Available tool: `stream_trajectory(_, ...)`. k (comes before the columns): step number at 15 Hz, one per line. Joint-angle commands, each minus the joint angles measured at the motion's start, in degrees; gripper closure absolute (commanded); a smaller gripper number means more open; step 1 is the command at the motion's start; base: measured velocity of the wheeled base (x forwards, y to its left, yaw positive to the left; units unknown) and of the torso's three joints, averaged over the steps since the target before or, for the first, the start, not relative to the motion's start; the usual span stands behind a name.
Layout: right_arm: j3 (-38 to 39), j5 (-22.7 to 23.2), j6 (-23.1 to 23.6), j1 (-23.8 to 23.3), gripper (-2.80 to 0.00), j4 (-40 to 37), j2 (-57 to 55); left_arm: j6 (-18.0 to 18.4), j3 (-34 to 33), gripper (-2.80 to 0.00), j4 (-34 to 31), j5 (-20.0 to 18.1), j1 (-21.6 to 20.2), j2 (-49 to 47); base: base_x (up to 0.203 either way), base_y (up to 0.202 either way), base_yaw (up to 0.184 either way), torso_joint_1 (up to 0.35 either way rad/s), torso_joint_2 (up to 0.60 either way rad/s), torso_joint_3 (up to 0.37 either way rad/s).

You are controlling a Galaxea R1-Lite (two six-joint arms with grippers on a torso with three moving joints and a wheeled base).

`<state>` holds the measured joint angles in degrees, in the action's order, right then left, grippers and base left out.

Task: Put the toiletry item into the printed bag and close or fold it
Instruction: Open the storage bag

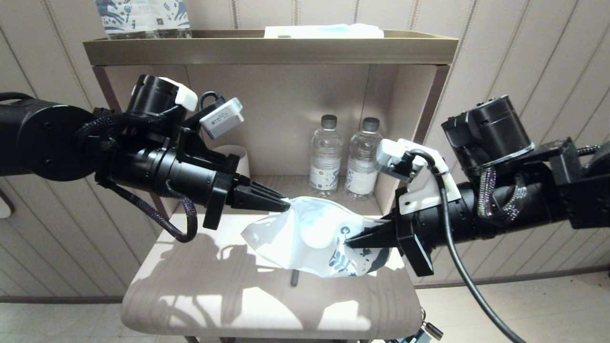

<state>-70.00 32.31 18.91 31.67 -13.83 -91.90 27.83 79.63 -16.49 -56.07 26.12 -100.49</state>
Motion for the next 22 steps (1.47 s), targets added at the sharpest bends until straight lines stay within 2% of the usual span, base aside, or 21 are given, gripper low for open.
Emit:
stream_trajectory(1,-0.2,0.2,0.2,0.1,0.0,0.1,-1.5,0.1,-0.8,0.0,1.1,0.1,0.0,-0.8,0.0,0.0,0.0,0.0,0.0,0.0)
stream_trajectory(22,0.8,0.3,0.3,-0.8,0.0,0.6,0.8,-0.2,0.0,0.0,1.2,0.3,-0.1,-2.0,0.0,0.0,0.0,0.0,0.0,0.0)
